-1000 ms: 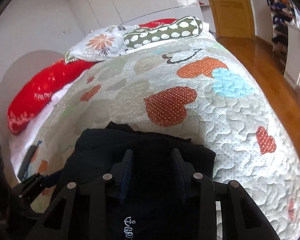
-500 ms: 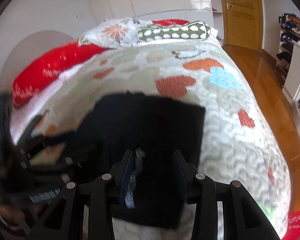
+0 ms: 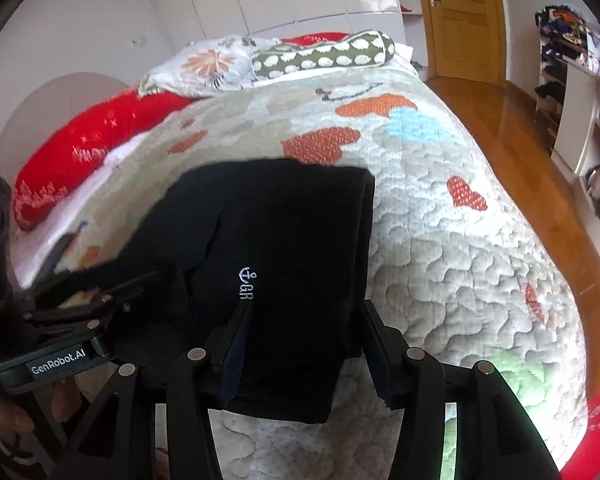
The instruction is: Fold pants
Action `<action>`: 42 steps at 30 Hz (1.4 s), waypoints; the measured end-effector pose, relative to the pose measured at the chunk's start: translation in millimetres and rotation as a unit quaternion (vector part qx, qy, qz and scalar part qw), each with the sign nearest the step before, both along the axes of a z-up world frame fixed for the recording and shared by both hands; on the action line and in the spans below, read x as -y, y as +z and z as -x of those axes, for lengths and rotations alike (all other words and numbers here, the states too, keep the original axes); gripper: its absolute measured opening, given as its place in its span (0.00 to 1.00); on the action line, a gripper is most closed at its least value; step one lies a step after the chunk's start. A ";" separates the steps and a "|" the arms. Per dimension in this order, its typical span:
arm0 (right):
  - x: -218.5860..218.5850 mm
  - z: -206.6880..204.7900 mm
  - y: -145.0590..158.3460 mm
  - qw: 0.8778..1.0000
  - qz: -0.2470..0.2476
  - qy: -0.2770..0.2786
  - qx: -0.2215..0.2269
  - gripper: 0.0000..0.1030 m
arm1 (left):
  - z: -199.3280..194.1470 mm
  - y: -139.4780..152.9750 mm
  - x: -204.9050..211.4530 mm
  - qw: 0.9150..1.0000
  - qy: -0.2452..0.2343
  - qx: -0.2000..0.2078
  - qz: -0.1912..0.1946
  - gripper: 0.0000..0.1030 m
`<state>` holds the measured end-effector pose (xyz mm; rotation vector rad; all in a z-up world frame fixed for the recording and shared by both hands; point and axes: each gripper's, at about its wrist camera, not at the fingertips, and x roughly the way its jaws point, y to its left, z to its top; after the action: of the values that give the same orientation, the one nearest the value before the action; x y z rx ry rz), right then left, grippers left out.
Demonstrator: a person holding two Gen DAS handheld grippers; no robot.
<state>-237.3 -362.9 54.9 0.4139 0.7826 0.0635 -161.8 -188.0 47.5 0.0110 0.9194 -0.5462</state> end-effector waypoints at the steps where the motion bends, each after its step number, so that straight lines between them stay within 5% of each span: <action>1: 4.7 0.5 1.1 1.000 -0.011 -0.006 0.005 0.50 | -1.3 0.1 -4.1 1.000 0.002 -0.011 0.015 0.69; 6: 20.8 -14.6 -4.7 0.998 -0.053 -0.023 0.002 0.51 | -7.3 1.8 -18.1 0.997 0.016 -0.037 0.059 0.69; 11: 12.4 -26.6 -13.7 0.999 -0.050 -0.009 -0.008 0.50 | 3.4 -5.4 -9.5 0.998 -0.008 -0.041 0.040 0.69; 12: 10.5 -24.1 -11.6 0.999 -0.048 -0.003 0.000 0.40 | 7.0 -7.6 -7.7 0.998 -0.012 -0.039 0.037 0.69; 15: 6.3 -12.5 2.5 1.000 -0.017 0.008 0.017 0.33 | 18.1 -11.3 -3.7 0.999 -0.013 -0.020 0.028 0.69; 20: 10.1 -12.0 -14.4 1.000 -0.019 -0.007 0.001 0.32 | 26.0 -19.5 2.4 1.000 -0.012 0.004 0.016 0.70; 24: 11.2 -7.8 -19.1 1.000 -0.013 -0.026 0.005 0.49 | 26.5 -21.0 2.7 1.000 -0.010 0.013 0.011 0.71; 28: 7.8 -5.8 -19.9 1.000 -0.012 -0.019 0.008 0.49 | 22.7 -20.0 6.0 1.000 -0.004 0.015 -0.004 0.77; 31: 9.8 -7.2 -30.9 0.998 -0.062 -0.007 0.003 0.57 | 23.9 -16.8 5.0 1.000 -0.003 0.018 -0.008 0.77; 42: 1.4 -1.5 -30.1 0.998 -0.049 -0.007 0.035 0.66 | 17.0 2.3 -9.8 0.999 -0.002 0.038 -0.010 0.77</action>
<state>-235.8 -364.3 24.8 0.5070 0.7085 0.1029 -178.8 -178.2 49.8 0.0513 0.8514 -0.5372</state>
